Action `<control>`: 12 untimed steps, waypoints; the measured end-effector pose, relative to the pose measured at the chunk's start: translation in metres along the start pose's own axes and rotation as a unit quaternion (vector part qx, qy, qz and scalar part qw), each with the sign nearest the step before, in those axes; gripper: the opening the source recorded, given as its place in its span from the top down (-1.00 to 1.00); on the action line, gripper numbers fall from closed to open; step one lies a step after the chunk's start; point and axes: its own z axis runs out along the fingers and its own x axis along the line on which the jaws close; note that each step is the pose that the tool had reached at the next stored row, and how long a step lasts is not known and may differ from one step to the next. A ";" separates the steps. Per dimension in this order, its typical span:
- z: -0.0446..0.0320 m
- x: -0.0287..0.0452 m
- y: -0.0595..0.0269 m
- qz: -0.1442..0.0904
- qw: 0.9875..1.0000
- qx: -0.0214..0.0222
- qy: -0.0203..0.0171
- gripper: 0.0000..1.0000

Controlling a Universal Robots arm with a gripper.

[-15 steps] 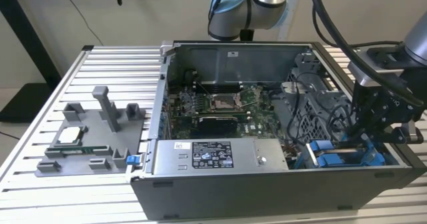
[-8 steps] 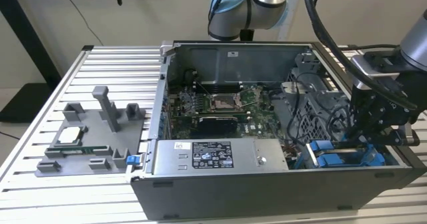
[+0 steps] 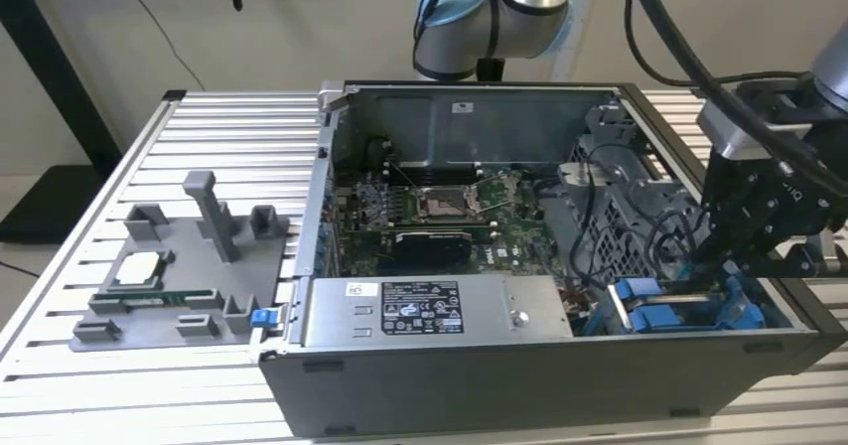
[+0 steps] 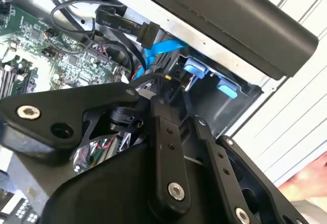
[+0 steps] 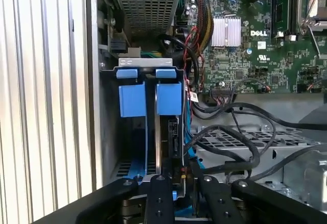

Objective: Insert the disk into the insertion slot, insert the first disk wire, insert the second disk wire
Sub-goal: 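Insert the first disk wire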

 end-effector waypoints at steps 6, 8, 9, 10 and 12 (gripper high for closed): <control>-0.0095 -0.0017 0.0001 0.000 1.000 0.003 -0.003 -1.00; -0.0128 -0.0030 0.0002 0.000 1.000 0.004 -0.004 -1.00; -0.0145 -0.0035 0.0002 0.000 1.000 0.004 -0.004 -1.00; -0.0164 -0.0040 0.0003 0.000 1.000 0.004 -0.004 -1.00; -0.0218 -0.0051 0.0004 0.000 1.000 0.004 -0.004 -1.00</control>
